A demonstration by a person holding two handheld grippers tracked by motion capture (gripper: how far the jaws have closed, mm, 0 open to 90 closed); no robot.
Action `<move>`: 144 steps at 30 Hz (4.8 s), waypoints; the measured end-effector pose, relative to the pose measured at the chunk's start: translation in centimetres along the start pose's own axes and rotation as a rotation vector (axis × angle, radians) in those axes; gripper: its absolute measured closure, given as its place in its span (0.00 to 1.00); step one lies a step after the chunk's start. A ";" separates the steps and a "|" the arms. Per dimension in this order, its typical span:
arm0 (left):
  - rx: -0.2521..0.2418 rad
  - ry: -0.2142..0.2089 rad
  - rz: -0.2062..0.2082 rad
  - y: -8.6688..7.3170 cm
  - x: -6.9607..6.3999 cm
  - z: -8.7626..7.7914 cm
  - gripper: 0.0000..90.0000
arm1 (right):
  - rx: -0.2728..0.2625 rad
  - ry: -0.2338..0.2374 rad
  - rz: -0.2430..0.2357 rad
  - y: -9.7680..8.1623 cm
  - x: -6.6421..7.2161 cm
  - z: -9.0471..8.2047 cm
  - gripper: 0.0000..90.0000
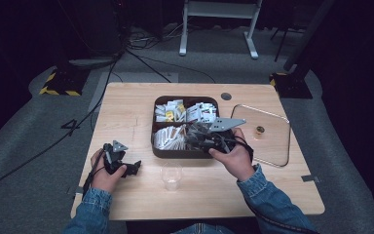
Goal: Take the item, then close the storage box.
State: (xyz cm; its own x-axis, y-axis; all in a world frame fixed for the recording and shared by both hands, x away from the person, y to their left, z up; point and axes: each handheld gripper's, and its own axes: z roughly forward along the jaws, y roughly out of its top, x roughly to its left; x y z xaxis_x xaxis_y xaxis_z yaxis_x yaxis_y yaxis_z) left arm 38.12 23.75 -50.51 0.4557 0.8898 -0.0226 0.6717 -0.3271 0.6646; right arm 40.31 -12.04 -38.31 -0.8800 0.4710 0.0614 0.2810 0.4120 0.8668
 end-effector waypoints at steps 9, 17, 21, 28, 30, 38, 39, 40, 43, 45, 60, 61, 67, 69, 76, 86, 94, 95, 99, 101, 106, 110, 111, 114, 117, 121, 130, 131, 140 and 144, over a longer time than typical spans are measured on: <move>0.000 0.000 0.000 0.0 0.0 0.0 0.01 | 0.016 0.061 -0.034 0.2 1.8 0.5 0.79; 0.000 0.000 0.000 0.0 0.0 0.0 0.01 | 0.032 0.124 -0.059 0.3 2.9 0.9 0.79; 0.000 0.000 -0.001 0.0 0.0 0.0 0.01 | 0.045 0.153 -0.064 0.2 3.4 1.2 0.79; 0.000 0.000 0.000 0.0 0.0 0.0 0.01 | 0.092 0.209 -0.089 0.2 4.7 1.8 0.78; 0.000 0.000 -0.001 0.0 0.0 0.0 0.01 | 0.109 0.221 -0.095 0.1 5.0 2.0 0.78; 0.000 0.000 0.000 0.0 0.0 0.0 0.01 | 0.161 0.247 -0.102 -0.3 5.5 2.8 0.78; 0.000 0.000 0.000 0.0 0.0 0.0 0.01 | 0.166 0.250 -0.102 -0.4 5.5 2.9 0.78; 0.000 0.000 -0.001 0.0 0.0 0.0 0.01 | 0.172 0.251 -0.104 -0.5 5.6 2.9 0.78; 0.000 0.000 -0.001 0.0 0.0 0.0 0.01 | 0.177 0.254 -0.101 -0.6 5.6 3.1 0.78; 0.000 0.000 0.000 0.0 0.0 0.0 0.01 | 0.182 0.257 -0.103 -0.7 5.6 3.3 0.78; 0.000 -0.001 -0.001 0.0 0.0 0.0 0.01 | 0.141 0.242 -0.097 -0.7 5.2 3.3 0.58; 0.000 -0.002 -0.001 0.0 0.0 0.0 0.01 | 0.132 0.235 -0.092 -0.6 5.1 3.2 0.58; 0.000 -0.003 -0.003 0.1 0.0 0.1 0.00 | 0.084 0.202 -0.069 -0.3 4.4 2.2 0.57; -0.001 -0.001 -0.002 0.1 0.0 0.1 0.00 | 0.065 0.191 -0.068 -0.2 4.2 1.9 0.57; 0.000 -0.002 -0.001 0.1 0.1 0.1 0.00 | 0.007 0.160 -0.055 0.2 3.6 0.6 0.57; 0.001 0.001 -0.005 0.1 0.0 0.1 0.01 | -0.022 0.082 -0.017 0.3 1.2 -0.8 0.56; -0.001 0.000 -0.004 0.1 0.0 0.1 0.01 | -0.056 -0.034 0.050 0.5 -2.3 -3.0 0.54; -0.001 0.001 -0.004 0.1 0.0 0.1 0.01 | -0.061 -0.051 0.058 0.5 -2.8 -3.4 0.54; 0.000 0.001 -0.004 0.1 0.0 0.1 0.01 | -0.057 -0.109 0.094 0.1 -4.8 -4.7 0.53; 0.000 0.002 -0.004 0.1 0.0 0.1 0.01 | -0.049 -0.132 0.104 -0.2 -5.6 -5.2 0.52; 0.000 0.002 -0.003 0.1 0.0 0.1 0.01 | -0.044 -0.202 0.137 -0.8 -7.4 -6.2 0.52; 0.000 0.002 -0.004 0.1 0.0 0.1 0.01 | -0.041 -0.251 0.163 -1.4 -8.5 -6.8 0.50; 0.000 0.002 -0.004 0.1 0.0 0.1 0.01 | -0.031 -0.267 0.163 -1.5 -8.8 -6.9 0.49; 0.000 0.002 -0.003 0.1 0.0 0.1 0.01 | -0.011 -0.328 0.148 -1.8 -9.4 -7.1 0.47; 0.000 0.001 -0.004 0.1 0.0 0.1 0.01 | -0.007 -0.391 0.151 -2.3 -10.2 -7.4 0.46; 0.000 0.002 -0.003 0.1 0.0 0.1 0.01 | 0.015 -0.440 0.187 -3.5 -11.7 -7.5 0.45; 0.000 0.001 -0.004 0.1 0.0 0.1 0.01 | 0.088 -0.551 0.245 -6.8 -15.0 -6.9 0.43; 0.000 0.001 -0.004 0.1 0.0 0.1 0.01 | 0.088 -0.559 0.248 -7.1 -15.3 -6.9 0.42; 0.000 0.001 -0.005 0.1 0.0 0.1 0.01 | 0.112 -0.648 0.307 -10.1 -17.7 -7.1 0.41; 0.000 0.001 -0.006 0.1 0.0 0.1 0.01 | 0.123 -0.685 0.308 -10.9 -18.3 -7.2 0.40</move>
State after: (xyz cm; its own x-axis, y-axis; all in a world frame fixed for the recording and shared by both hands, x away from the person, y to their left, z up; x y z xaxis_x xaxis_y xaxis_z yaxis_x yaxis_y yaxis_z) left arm 38.26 23.70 -50.50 0.4508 0.8922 -0.0260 0.6747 -0.3215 0.6644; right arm 50.63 -30.78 -45.30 -0.3318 0.9412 -0.0641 0.5512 0.2485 0.7965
